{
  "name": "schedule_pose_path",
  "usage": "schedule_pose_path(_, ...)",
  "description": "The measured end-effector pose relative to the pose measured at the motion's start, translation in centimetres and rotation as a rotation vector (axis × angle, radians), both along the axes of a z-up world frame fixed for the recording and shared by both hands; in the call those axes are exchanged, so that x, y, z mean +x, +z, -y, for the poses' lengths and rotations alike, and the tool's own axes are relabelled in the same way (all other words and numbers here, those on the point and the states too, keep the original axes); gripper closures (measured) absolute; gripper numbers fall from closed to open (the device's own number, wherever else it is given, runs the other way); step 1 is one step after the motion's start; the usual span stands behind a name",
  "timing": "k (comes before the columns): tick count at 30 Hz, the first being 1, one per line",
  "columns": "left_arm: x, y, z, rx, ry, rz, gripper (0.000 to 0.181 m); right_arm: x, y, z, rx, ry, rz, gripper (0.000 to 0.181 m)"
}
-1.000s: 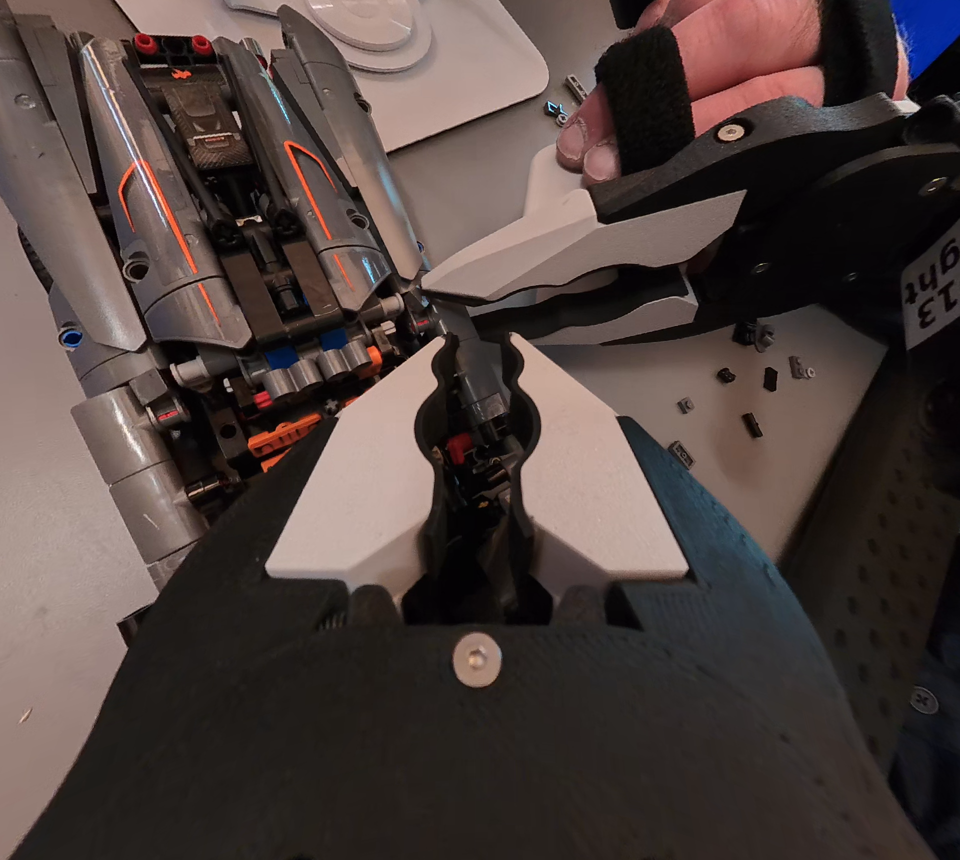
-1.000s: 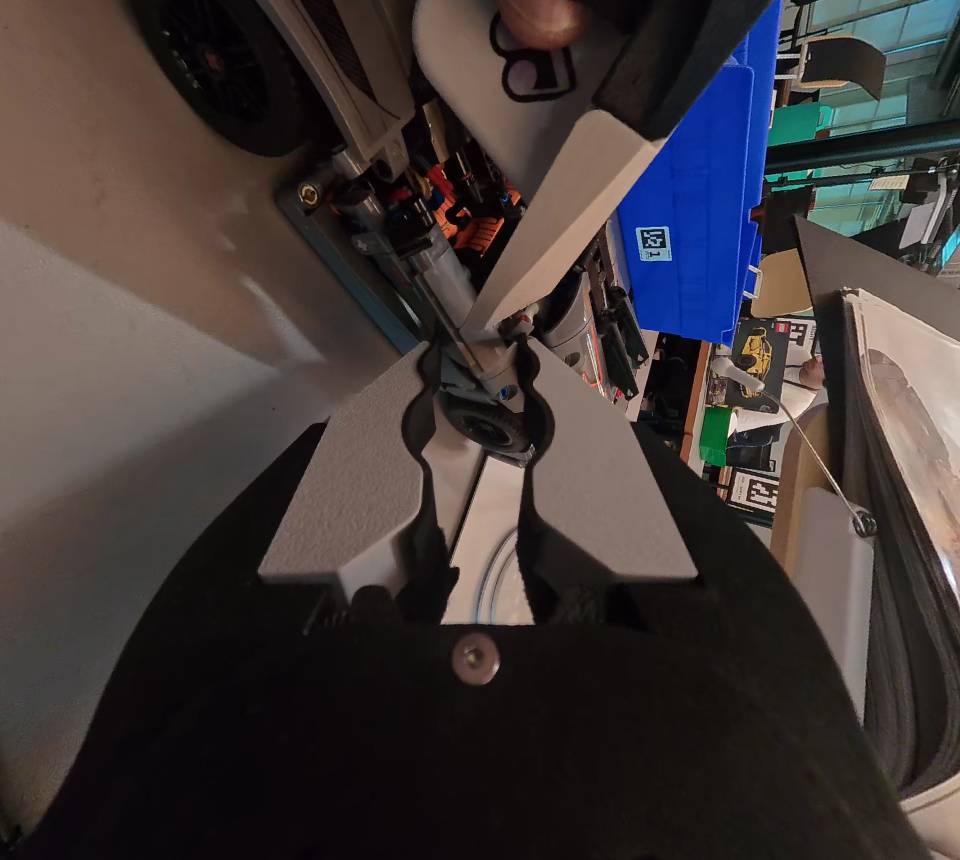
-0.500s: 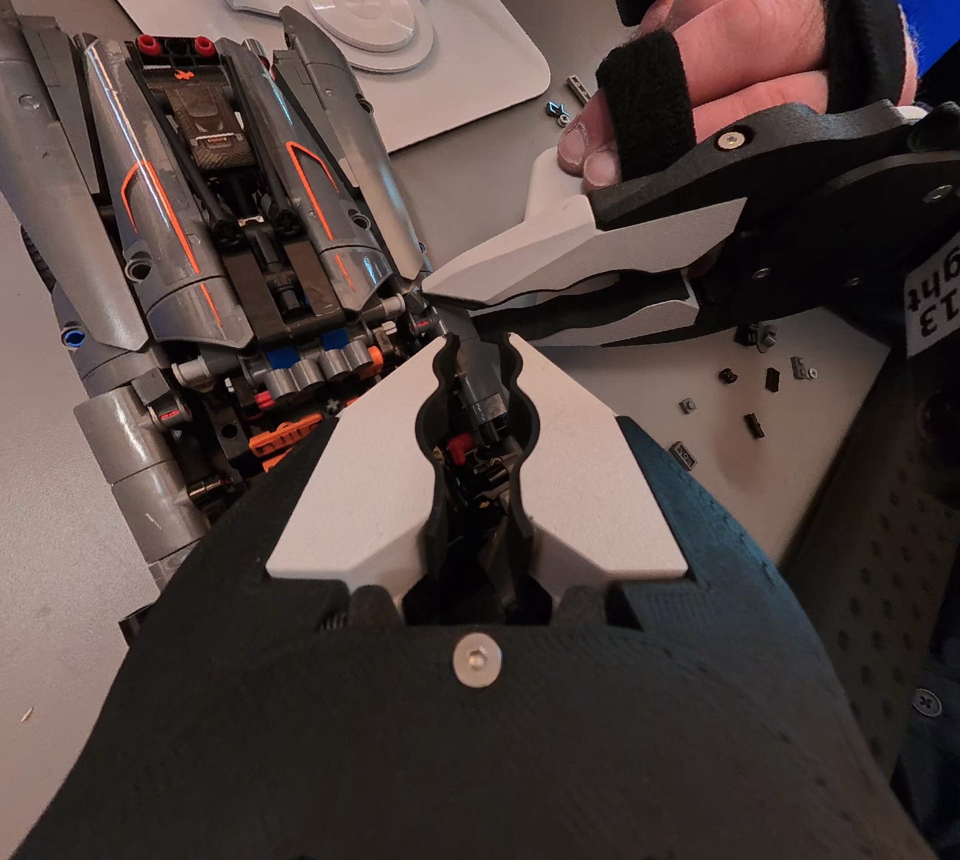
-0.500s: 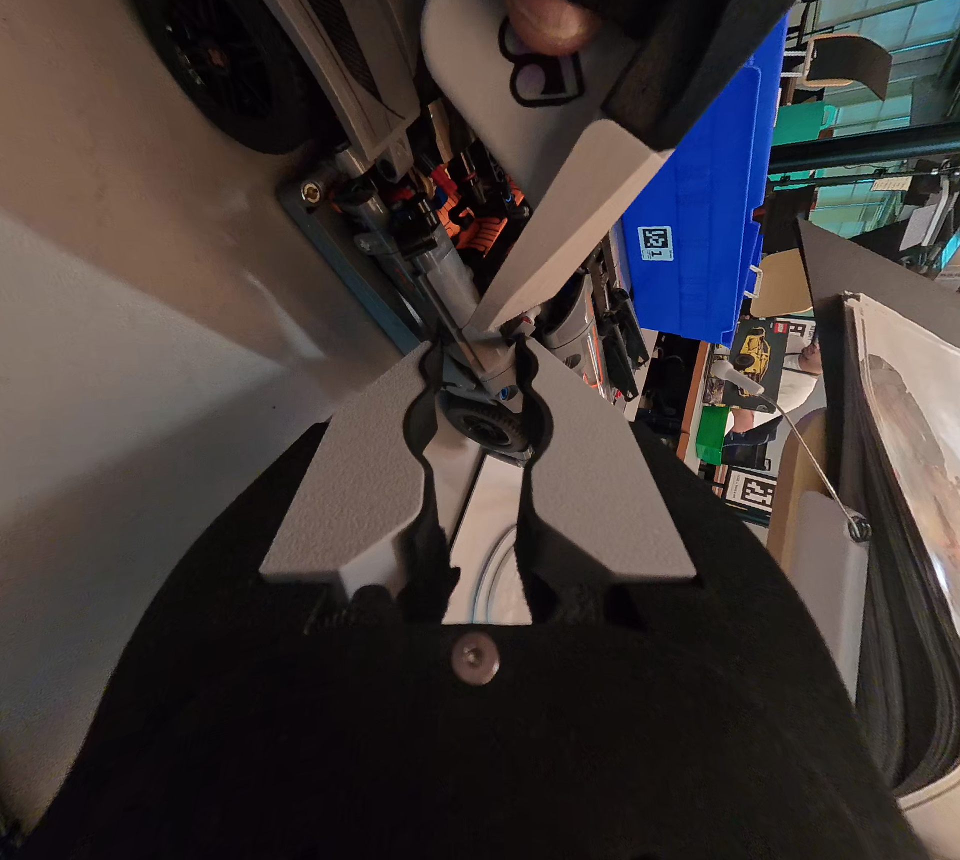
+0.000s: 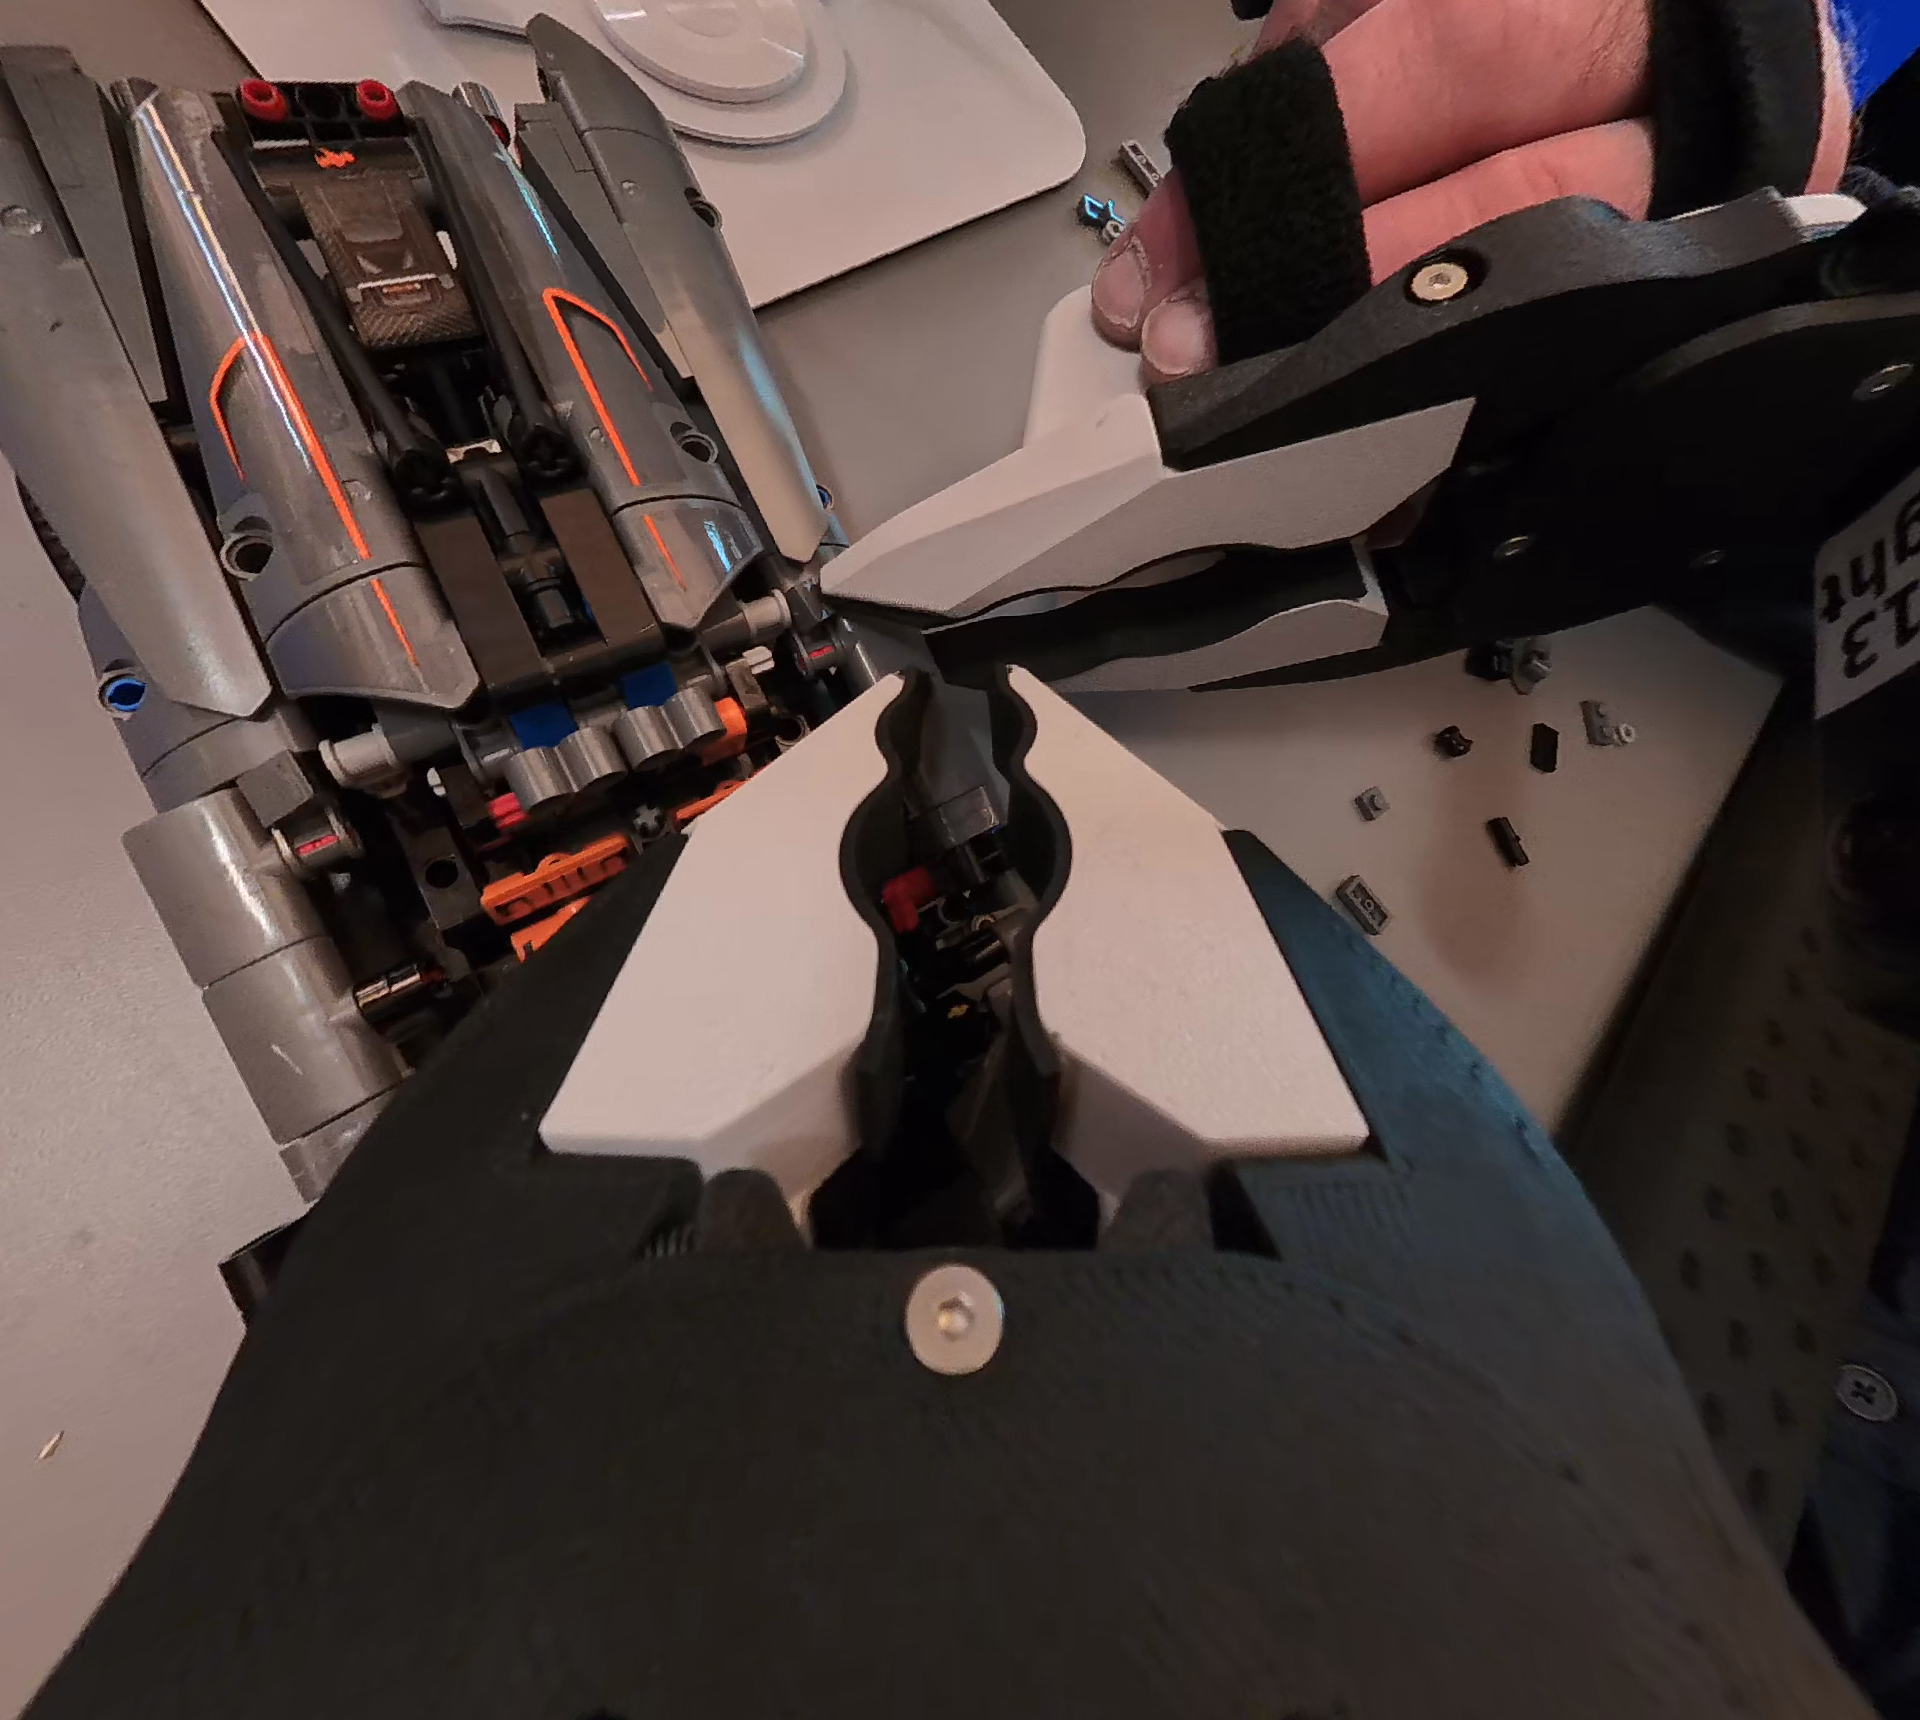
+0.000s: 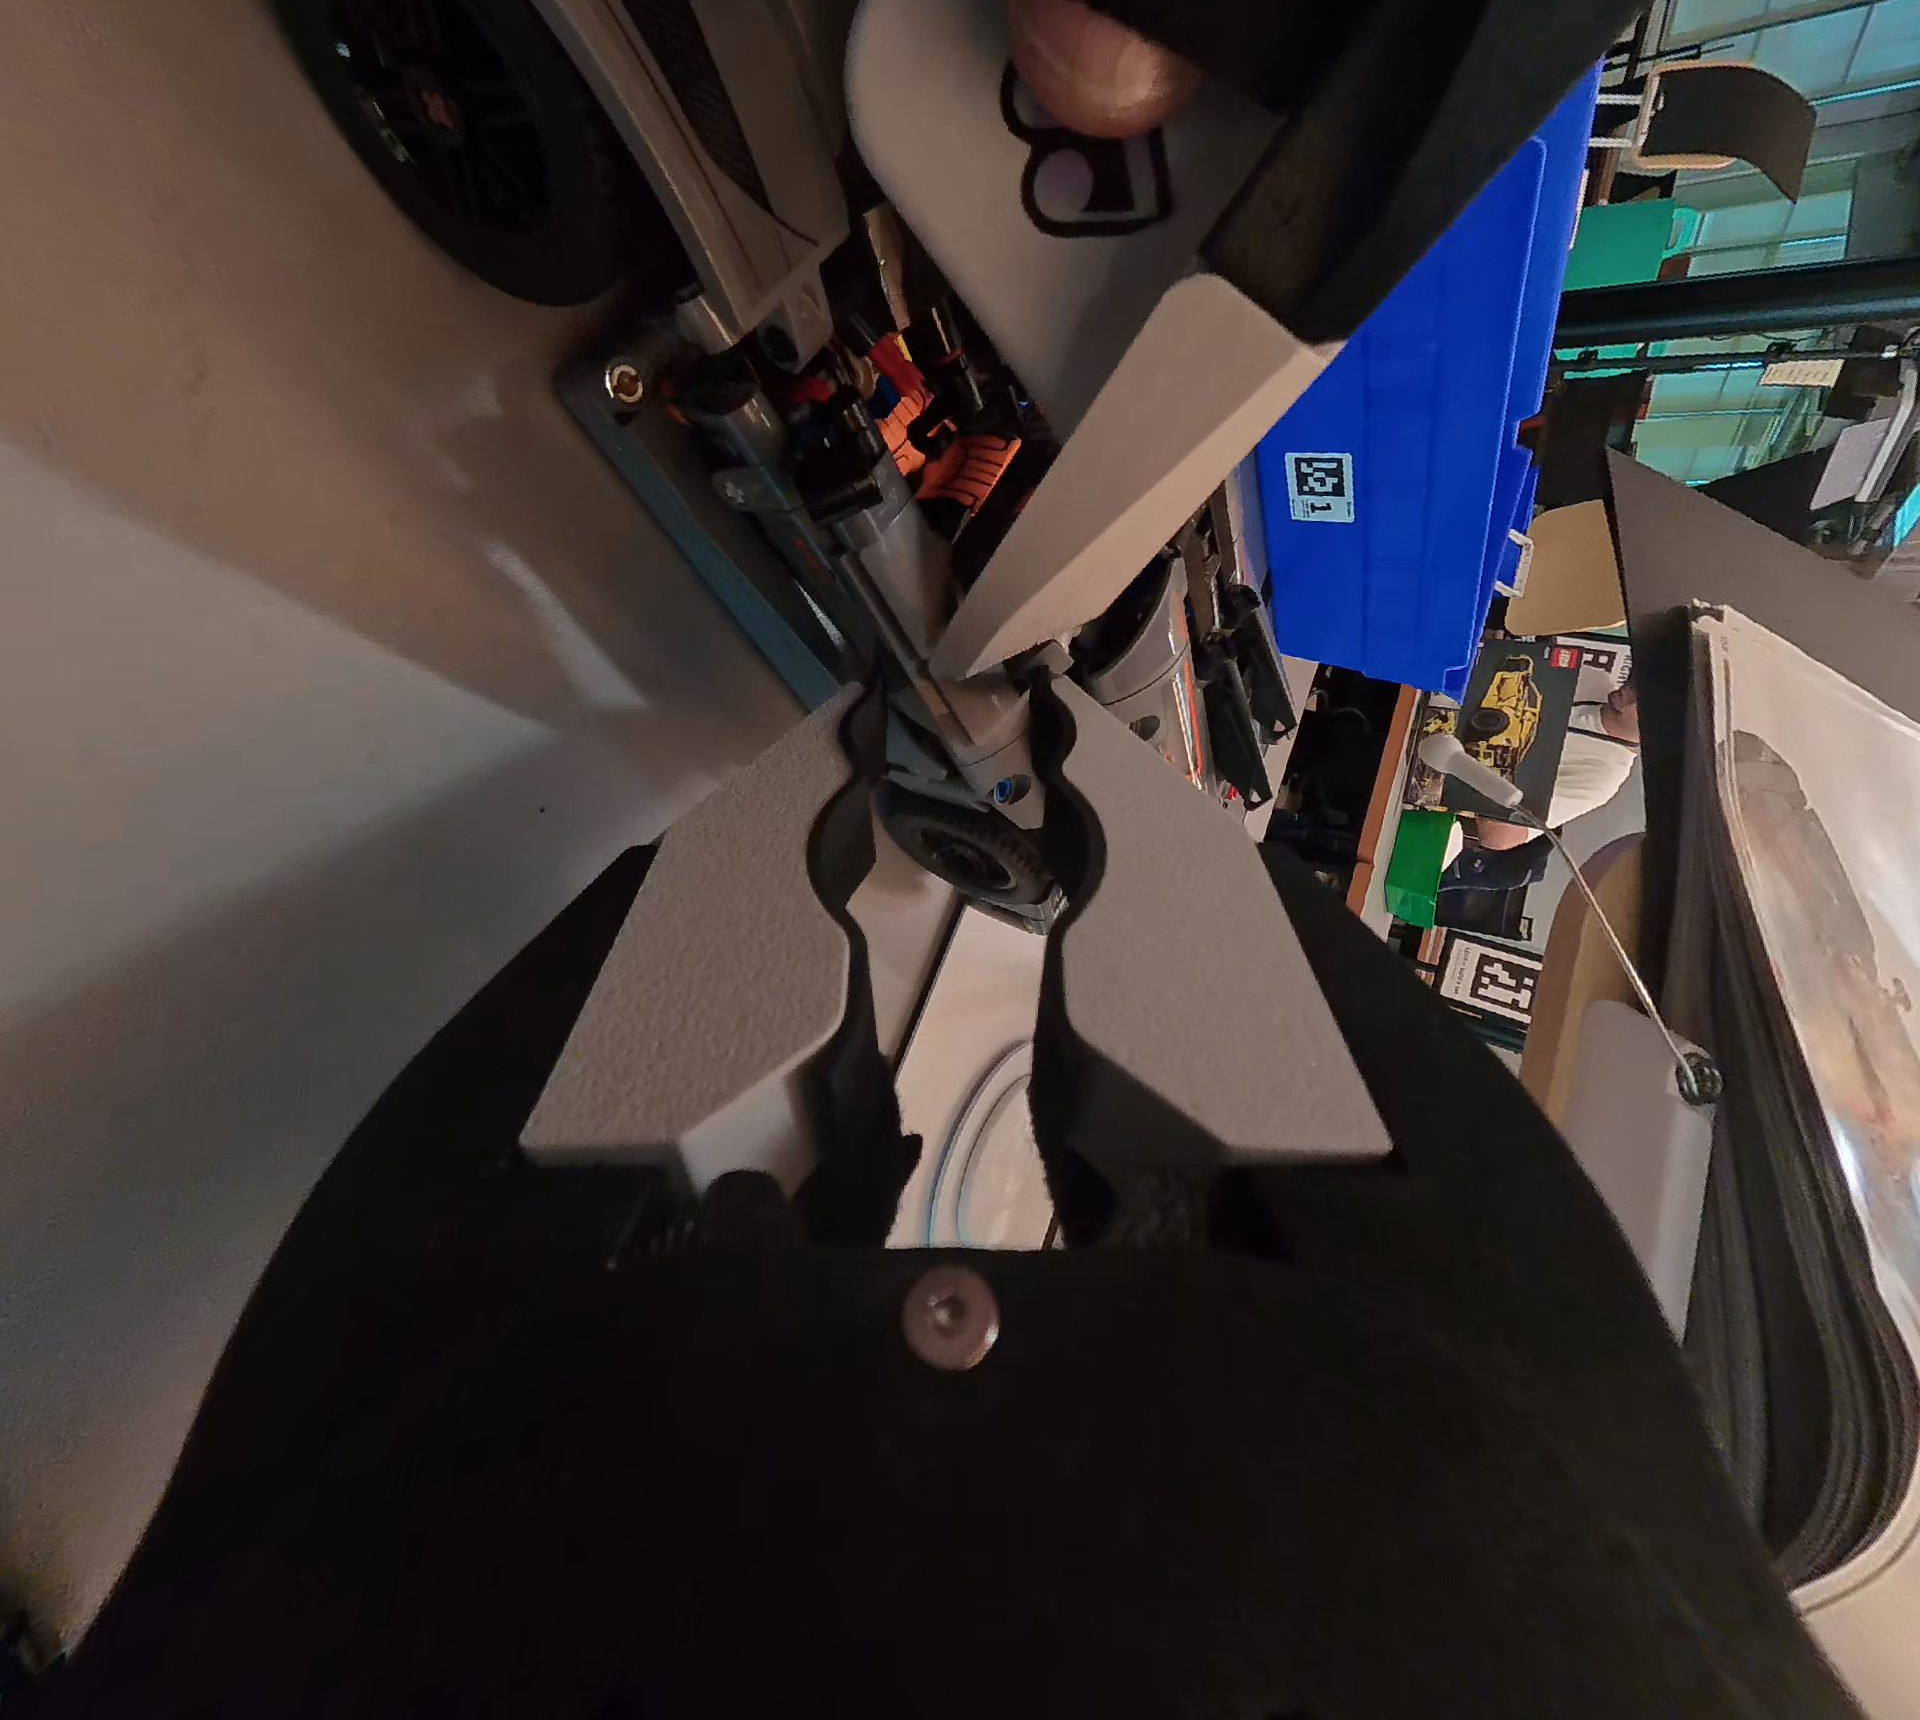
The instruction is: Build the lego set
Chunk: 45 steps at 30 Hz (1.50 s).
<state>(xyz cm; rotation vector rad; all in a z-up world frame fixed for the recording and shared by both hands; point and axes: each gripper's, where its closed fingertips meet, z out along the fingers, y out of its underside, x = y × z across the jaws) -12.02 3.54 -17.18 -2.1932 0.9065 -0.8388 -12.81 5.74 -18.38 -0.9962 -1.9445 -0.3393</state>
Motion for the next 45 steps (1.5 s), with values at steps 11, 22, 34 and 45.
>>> schedule_pose_path(11,0.4,-0.2,0.3,0.007,-0.025,-0.016,0.172,0.0,0.0,0.0,-0.006,0.000,0.031,0.155)
schedule_pose_path(22,0.5,-0.4,0.3,0.014,-0.025,-0.035,0.177,-0.1,0.0,-0.1,-0.060,0.010,0.084,0.155)
schedule_pose_path(34,0.5,-0.4,0.3,0.013,-0.027,-0.036,0.177,-0.1,-0.1,0.0,-0.116,0.033,0.152,0.156)
schedule_pose_path(45,-0.8,-0.1,-0.6,0.064,0.033,-0.081,0.169,-0.1,0.0,0.0,-0.159,0.047,0.145,0.157)
